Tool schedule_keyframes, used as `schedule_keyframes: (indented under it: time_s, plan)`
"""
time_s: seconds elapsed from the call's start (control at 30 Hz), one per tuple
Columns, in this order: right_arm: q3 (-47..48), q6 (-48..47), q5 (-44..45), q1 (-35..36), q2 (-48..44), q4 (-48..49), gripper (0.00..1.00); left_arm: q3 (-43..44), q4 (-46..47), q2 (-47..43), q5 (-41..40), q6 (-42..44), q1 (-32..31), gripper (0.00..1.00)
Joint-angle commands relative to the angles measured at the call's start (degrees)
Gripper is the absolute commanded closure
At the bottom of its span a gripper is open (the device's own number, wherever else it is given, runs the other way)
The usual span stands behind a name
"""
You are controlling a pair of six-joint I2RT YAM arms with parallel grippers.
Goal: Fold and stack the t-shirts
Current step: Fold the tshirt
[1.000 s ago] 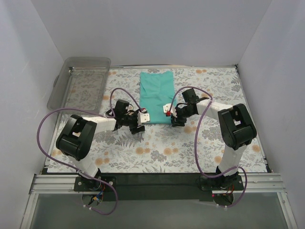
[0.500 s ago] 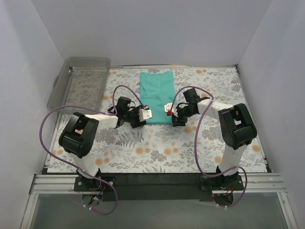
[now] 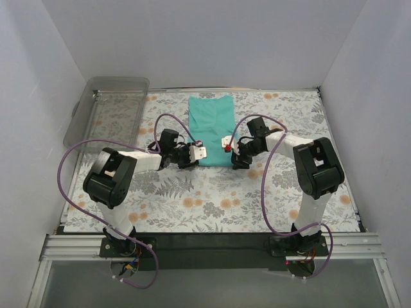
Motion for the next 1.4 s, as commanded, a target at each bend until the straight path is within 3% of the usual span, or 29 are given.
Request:
schedule_keyframes:
  time_s: [0.0, 0.27, 0.47, 0.6, 0.87, 1.13, 1.37]
  plan:
    - [1.25, 0.71, 3.06, -0.31, 2.6, -1.75, 0.52, -0.91, -5.65, 2.56, -2.5, 1.18, -0.54, 0.66]
    - [3.01, 1.59, 4.47, -0.4, 4.18, -3.25, 0.72, -1.18, -5.82, 2.3, -1.97, 0.91, -0.45, 0.79]
    - [3.36, 0.28, 3.95, -0.4, 4.18, -4.83, 0.9, -2.23, -5.74, 1.15, -0.83, 0.47, -0.45, 0.99]
    - [4.5, -4.63, 1.66, -0.4, 4.0, -10.26, 0.99, -3.11, -5.82, -0.34, 1.28, -0.32, -0.63, 1.0]
    - [9.96, -8.16, -2.56, -0.92, 3.75, -24.24, 0.99, -4.6, -11.0, -5.61, 7.08, -2.95, -3.08, 1.0]
    - [2.15, -9.74, -3.26, -0.92, -5.56, -28.2, 0.99, -5.66, -17.5, -11.06, 10.25, -7.17, -9.59, 1.0]
    - [-4.09, -12.03, -6.07, -0.92, -15.93, -34.61, 0.99, -7.15, -22.35, -19.4, 12.18, -15.69, -14.16, 1.0]
